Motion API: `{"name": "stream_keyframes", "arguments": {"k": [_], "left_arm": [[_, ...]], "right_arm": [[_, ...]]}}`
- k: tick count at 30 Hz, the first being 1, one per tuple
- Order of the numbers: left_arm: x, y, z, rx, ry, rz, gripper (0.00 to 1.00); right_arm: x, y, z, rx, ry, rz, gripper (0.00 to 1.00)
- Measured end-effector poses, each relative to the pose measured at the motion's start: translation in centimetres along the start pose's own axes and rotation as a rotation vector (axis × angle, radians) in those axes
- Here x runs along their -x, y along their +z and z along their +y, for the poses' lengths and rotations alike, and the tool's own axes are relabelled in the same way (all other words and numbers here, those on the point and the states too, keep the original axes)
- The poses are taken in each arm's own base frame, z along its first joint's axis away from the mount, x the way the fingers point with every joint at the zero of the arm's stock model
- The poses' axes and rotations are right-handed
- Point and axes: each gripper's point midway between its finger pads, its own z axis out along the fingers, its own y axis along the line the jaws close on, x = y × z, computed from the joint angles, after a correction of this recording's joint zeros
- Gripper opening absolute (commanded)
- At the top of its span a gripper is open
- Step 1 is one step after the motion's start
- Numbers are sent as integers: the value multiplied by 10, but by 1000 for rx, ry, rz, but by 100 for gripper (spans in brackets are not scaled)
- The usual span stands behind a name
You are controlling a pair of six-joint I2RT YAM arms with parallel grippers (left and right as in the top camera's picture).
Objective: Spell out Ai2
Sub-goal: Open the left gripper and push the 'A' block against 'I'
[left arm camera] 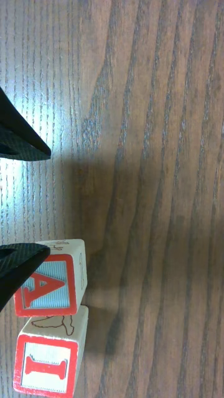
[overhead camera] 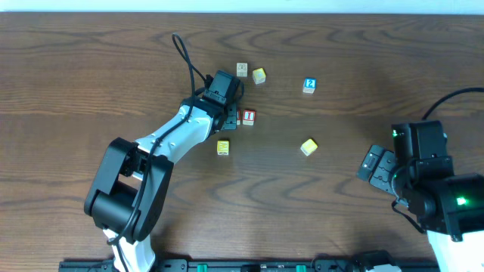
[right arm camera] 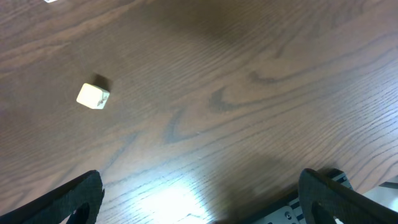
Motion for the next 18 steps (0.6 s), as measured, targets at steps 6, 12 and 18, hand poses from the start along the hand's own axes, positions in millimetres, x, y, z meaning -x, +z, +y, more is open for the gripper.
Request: {"name": "stream_keyframes", "arguments": {"k": [6, 12, 18], "left_arm": [[0, 0, -2, -9, -4, 1, 49], [2, 0, -5, -25, -5, -4, 50], [3, 0, -5, -28, -9, -8, 53]], "right_arm": [[0, 0, 0, 0, 0, 0, 99], [0, 0, 0, 0, 0, 0, 99], [0, 0, 0, 0, 0, 0, 99]]}}
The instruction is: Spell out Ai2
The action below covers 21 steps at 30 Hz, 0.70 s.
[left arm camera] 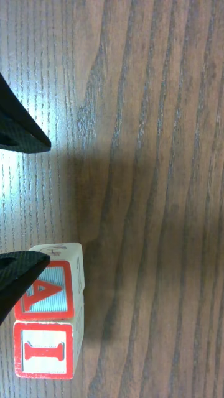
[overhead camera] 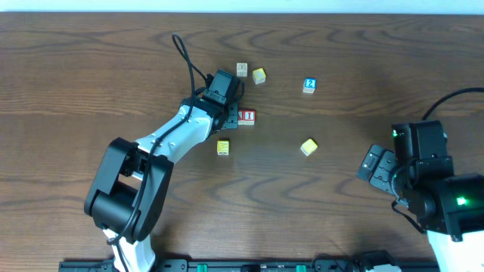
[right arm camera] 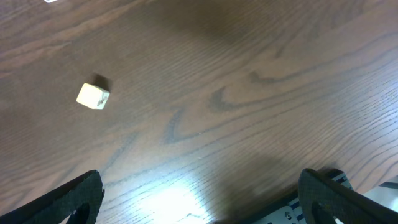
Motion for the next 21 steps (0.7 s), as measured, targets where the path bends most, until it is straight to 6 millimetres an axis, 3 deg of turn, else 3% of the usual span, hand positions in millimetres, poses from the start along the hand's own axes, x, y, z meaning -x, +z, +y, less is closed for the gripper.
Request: {"name": "stream_keyframes", "arguments": {"k": [11, 18, 21], "left_arm": [[2, 0, 2, 12, 0, -10, 53], [-1, -7, 24, 90, -10, 18, 54], [9, -28, 41, 117, -39, 7, 68]], "right_arm": [[0, 0, 0, 0, 0, 0, 99], [6, 1, 4, 13, 7, -22, 99], [14, 4, 10, 23, 7, -38, 99]]}}
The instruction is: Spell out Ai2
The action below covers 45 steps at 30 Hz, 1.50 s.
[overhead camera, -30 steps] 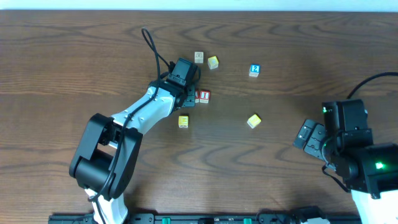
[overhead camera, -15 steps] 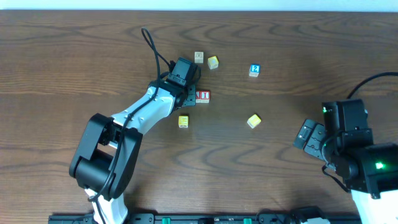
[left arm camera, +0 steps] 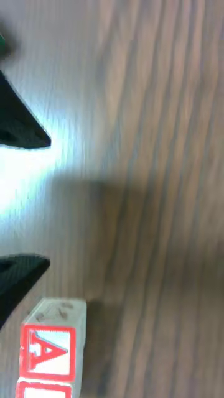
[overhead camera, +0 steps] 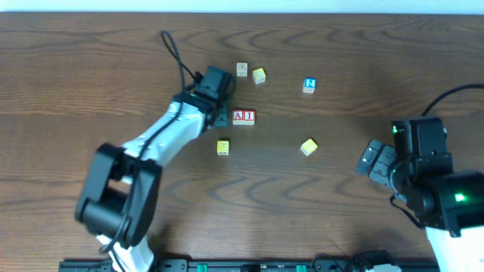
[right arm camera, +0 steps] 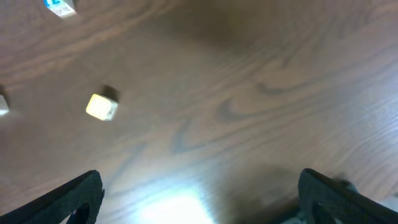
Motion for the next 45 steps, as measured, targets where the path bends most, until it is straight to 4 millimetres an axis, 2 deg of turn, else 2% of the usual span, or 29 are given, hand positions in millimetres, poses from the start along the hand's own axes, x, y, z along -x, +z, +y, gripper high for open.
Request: {"name": "stream_keyframes", "arguments": {"k": [4, 6, 10, 13, 19, 23, 30, 35, 38, 45], "left_arm": [[22, -51, 30, 34, -57, -62, 89], [31, -82, 47, 62, -75, -107, 98], [37, -138, 72, 117, -87, -177, 95], [29, -159, 85, 152, -89, -180, 95], [11, -164, 104, 207, -92, -113, 95], [7, -164, 111, 222, -101, -97, 96], [7, -164, 112, 226, -104, -96, 95], [8, -164, 112, 226, -104, -97, 95], [8, -164, 112, 226, -104, -97, 96], [8, -164, 112, 226, -105, -97, 95]], "right_arm": [[12, 20, 15, -10, -25, 14, 99], [16, 40, 25, -39, -47, 62, 99], [24, 83, 52, -78, -98, 181, 99], [40, 110, 83, -53, -124, 253, 99], [74, 153, 151, 101, -173, 290, 99], [83, 171, 177, 174, -193, 292, 99], [85, 213, 201, 204, -209, 323, 99], [83, 239, 209, 195, -231, 344, 99], [82, 249, 212, 195, -248, 342, 94], [86, 258, 212, 180, -272, 318, 96]]}}
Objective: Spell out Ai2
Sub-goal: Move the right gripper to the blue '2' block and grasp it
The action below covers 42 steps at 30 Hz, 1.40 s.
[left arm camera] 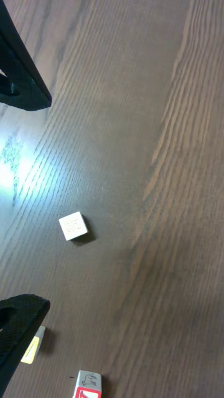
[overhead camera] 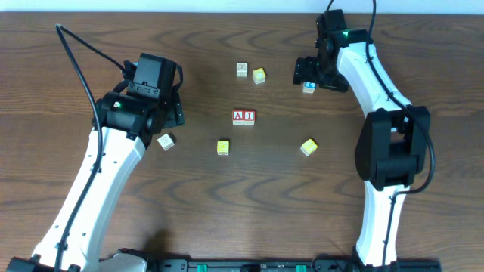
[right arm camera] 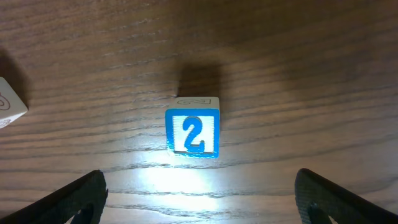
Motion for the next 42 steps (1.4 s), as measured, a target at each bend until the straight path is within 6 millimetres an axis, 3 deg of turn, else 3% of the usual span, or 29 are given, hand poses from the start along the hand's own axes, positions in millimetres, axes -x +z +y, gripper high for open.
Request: {"name": "stream_keyframes", "arguments": {"k": [6, 14, 31, 35, 40, 42], "left_arm": [[0, 0, 0, 0, 0, 0, 95], [0, 0, 0, 0, 0, 0, 95], [0, 0, 0, 0, 0, -1, 95], [0, 0, 0, 0, 0, -1, 95], [0, 0, 0, -1, 0, -1, 96], [0, 0, 0, 0, 0, -1, 96]], "right_arm": [[8, 5, -1, -12, -23, -29, 93], [7, 29, -4, -29, -48, -15, 82], [13, 33, -7, -50, -74, -38, 35], [12, 33, -7, -52, -76, -34, 31], [8, 33, -8, -54, -78, -15, 18], [4, 32, -7, -55, -81, 1, 19]]}}
